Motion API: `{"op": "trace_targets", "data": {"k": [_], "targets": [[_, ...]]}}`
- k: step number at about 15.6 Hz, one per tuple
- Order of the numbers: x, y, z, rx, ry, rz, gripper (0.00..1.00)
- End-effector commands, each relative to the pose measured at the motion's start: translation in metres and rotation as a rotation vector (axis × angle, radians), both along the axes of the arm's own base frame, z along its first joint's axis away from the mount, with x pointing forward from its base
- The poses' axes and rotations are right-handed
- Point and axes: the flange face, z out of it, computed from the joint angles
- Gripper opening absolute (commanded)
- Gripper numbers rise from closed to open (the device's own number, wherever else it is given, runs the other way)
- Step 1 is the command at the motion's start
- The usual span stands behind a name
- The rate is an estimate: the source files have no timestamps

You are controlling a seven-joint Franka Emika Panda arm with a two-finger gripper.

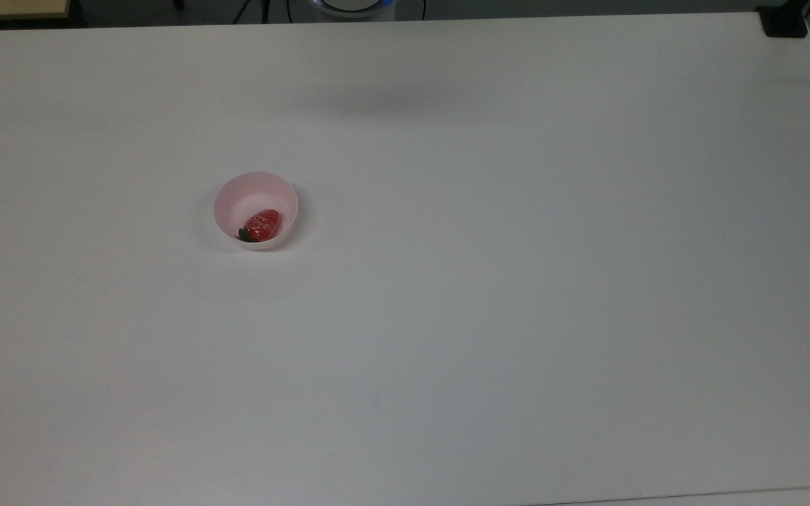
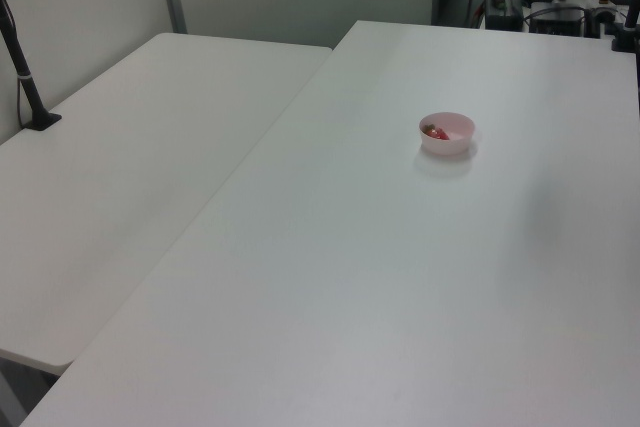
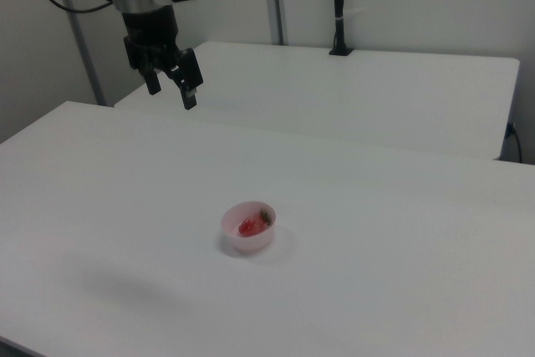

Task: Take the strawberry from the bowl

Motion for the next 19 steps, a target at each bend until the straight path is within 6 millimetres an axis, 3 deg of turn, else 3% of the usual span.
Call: {"op": "trace_targets", "data": {"k": [1,12,16,19], "targets": [[0.003,0.005,-0.005,-0.017,-0.014,0.049,1.0],[0.001,0.004,-0.007,-0.014,-0.001,0.048,1.0],[0.001,-0.017,-0.031,-0.01,0.051,0.019,1.0],[-0.001,-0.021,-0.035,-0.001,0.066,0.008,1.0]]}}
